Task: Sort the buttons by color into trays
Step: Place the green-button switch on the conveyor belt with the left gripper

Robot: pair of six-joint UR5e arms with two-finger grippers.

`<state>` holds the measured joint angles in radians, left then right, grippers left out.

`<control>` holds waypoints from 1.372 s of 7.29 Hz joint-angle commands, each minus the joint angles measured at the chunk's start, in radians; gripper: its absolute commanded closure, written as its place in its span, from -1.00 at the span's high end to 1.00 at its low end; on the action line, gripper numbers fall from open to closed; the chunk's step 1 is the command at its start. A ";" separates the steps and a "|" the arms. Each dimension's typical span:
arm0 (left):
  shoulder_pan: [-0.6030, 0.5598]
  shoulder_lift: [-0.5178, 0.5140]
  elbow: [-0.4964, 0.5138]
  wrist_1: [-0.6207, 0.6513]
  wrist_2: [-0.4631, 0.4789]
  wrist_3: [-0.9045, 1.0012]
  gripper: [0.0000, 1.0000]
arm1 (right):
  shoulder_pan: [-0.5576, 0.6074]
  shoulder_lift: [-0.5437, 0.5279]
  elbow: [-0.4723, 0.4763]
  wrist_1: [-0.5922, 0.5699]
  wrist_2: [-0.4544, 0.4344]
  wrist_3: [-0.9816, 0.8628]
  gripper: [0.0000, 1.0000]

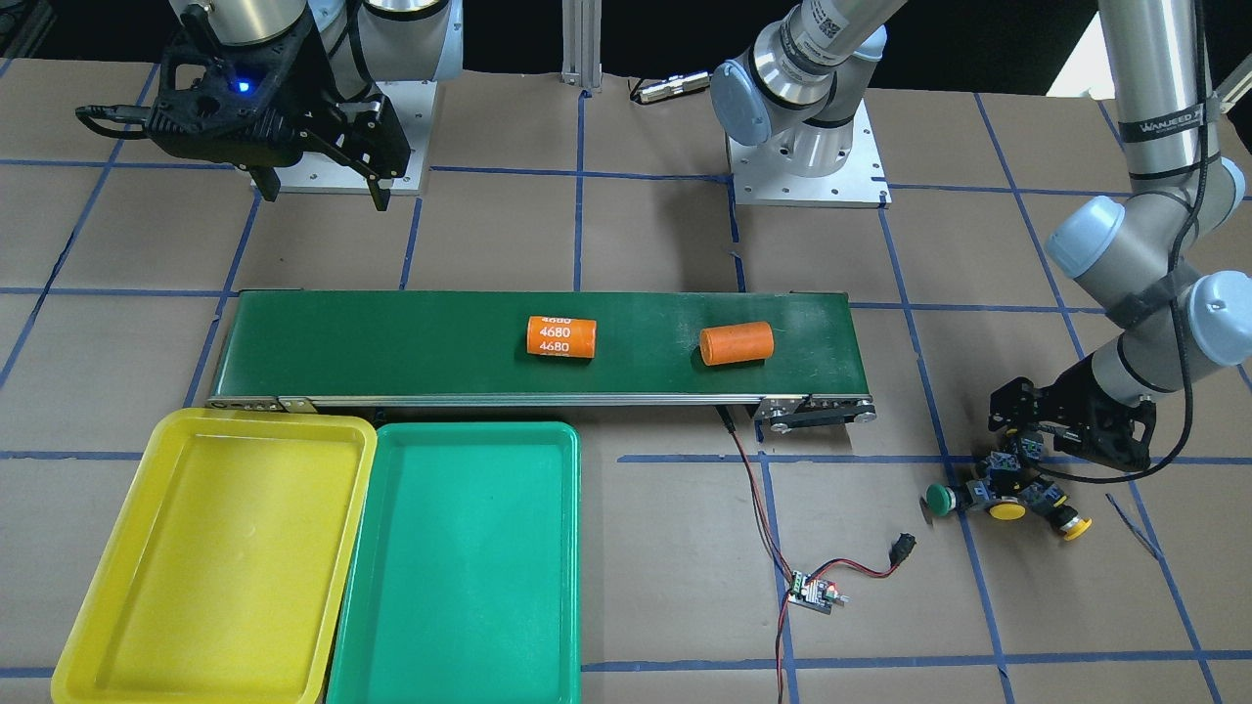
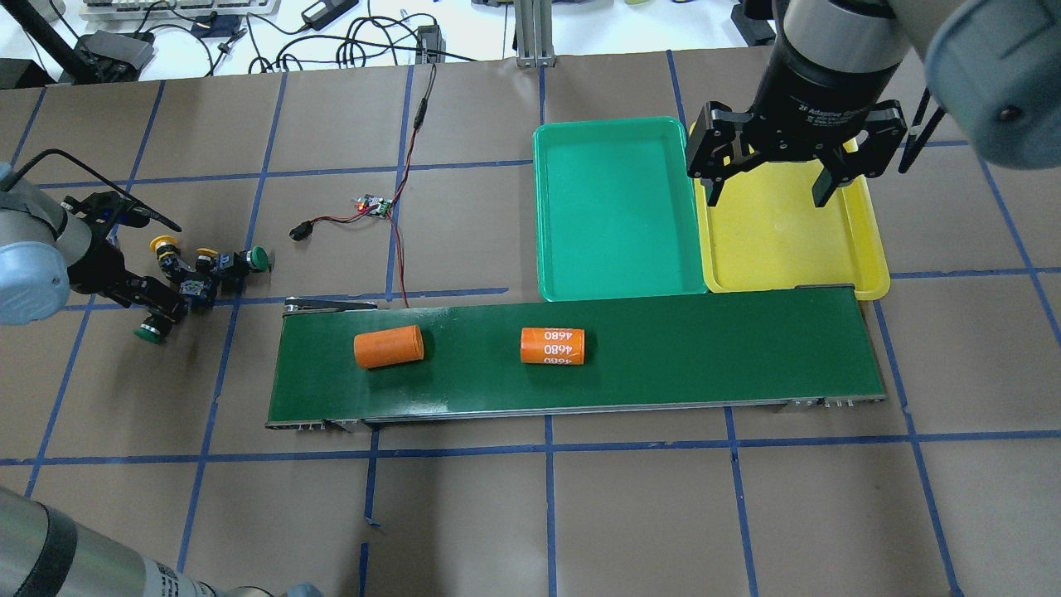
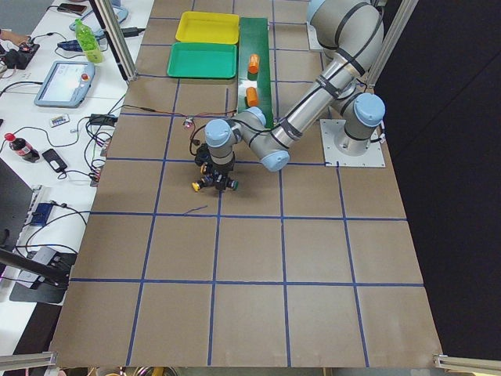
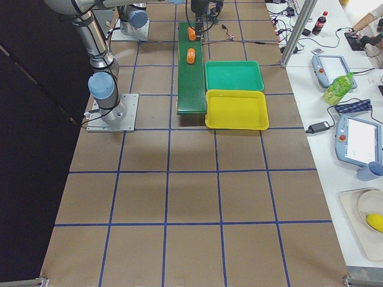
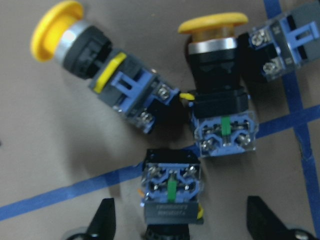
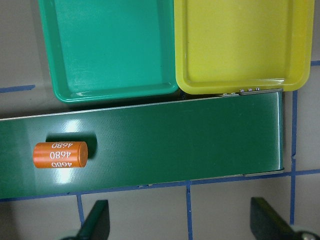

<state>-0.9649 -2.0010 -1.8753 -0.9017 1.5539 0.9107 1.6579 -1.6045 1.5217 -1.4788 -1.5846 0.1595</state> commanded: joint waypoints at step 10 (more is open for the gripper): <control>-0.378 0.361 -0.088 -0.298 -0.018 -0.801 -1.00 | -0.001 0.005 0.000 -0.002 -0.002 0.000 1.00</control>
<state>-1.2514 -1.6779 -1.9186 -1.1946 1.5366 0.2431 1.6603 -1.6011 1.5217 -1.4797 -1.5849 0.1595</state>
